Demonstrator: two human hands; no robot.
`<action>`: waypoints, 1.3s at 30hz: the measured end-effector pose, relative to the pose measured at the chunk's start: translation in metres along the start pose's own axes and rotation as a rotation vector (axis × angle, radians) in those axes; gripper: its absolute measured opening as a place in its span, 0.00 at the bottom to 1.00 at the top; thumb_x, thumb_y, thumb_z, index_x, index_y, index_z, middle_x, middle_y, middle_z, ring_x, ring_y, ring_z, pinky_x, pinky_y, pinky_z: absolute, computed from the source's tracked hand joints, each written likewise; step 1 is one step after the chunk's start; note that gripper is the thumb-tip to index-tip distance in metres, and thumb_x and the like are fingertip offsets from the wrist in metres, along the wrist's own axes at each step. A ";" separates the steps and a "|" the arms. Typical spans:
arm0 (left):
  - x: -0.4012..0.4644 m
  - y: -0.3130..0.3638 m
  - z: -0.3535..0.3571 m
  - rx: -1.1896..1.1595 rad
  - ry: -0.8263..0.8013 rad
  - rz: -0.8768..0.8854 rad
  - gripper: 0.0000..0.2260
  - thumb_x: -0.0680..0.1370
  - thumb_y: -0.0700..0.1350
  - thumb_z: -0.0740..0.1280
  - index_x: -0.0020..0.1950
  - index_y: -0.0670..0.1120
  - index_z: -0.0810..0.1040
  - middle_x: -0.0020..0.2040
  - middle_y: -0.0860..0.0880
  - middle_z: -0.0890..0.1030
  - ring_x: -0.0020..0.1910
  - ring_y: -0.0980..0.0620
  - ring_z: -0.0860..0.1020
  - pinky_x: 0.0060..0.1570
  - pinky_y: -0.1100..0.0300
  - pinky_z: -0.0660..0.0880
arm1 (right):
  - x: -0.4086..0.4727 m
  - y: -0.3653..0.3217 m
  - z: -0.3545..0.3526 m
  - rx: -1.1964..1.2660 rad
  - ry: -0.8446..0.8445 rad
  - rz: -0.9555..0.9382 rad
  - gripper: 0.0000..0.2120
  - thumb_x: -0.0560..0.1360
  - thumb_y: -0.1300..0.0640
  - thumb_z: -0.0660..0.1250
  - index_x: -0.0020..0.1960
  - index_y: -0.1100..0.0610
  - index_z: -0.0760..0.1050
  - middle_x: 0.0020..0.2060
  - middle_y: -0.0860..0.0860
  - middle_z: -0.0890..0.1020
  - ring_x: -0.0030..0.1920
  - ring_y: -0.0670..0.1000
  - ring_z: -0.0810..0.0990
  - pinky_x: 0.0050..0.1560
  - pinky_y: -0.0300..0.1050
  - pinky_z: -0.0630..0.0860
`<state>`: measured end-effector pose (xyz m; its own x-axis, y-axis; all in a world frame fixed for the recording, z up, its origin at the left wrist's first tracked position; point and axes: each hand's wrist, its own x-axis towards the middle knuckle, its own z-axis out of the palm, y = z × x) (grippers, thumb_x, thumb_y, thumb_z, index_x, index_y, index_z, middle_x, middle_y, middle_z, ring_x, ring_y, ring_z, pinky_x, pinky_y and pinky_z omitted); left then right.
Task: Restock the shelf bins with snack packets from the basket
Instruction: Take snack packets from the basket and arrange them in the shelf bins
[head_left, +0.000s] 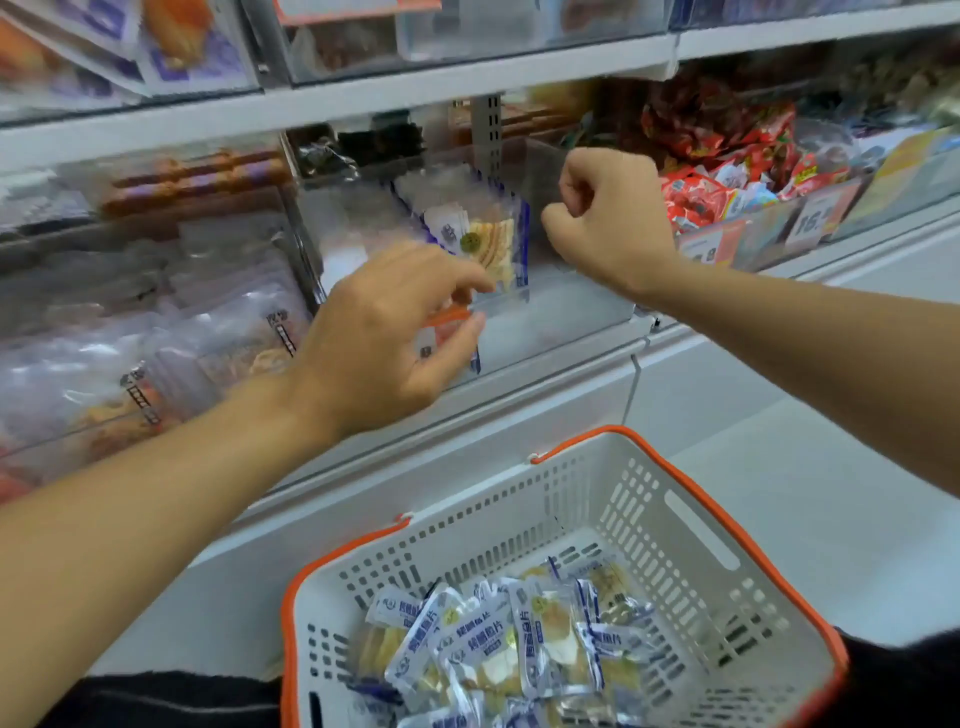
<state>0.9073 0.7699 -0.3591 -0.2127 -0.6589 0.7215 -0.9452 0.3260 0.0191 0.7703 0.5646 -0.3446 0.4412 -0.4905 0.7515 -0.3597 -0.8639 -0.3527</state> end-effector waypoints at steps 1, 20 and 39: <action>-0.005 0.004 0.005 -0.055 -0.096 0.040 0.08 0.78 0.45 0.67 0.55 0.43 0.80 0.44 0.50 0.80 0.41 0.53 0.74 0.45 0.60 0.71 | -0.018 -0.004 -0.002 0.039 -0.010 -0.093 0.08 0.66 0.57 0.63 0.32 0.56 0.65 0.27 0.48 0.67 0.31 0.51 0.68 0.33 0.47 0.66; -0.077 0.012 0.092 -0.099 -1.610 -0.300 0.19 0.82 0.57 0.60 0.71 0.54 0.70 0.60 0.54 0.78 0.56 0.54 0.76 0.52 0.62 0.69 | -0.380 0.072 0.139 -0.298 -1.426 0.586 0.44 0.55 0.39 0.81 0.66 0.50 0.69 0.59 0.51 0.74 0.63 0.57 0.71 0.63 0.55 0.73; -0.034 0.020 0.073 -0.564 -1.041 -0.664 0.29 0.69 0.59 0.76 0.63 0.45 0.75 0.57 0.51 0.82 0.47 0.54 0.83 0.43 0.55 0.82 | -0.100 0.027 -0.050 0.261 -0.927 0.254 0.05 0.79 0.63 0.67 0.49 0.61 0.82 0.40 0.55 0.85 0.38 0.52 0.86 0.40 0.46 0.84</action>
<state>0.8769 0.7491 -0.4338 -0.0852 -0.9198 -0.3829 -0.7660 -0.1853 0.6155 0.6753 0.5962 -0.4008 0.8842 -0.4636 -0.0570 -0.3894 -0.6643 -0.6380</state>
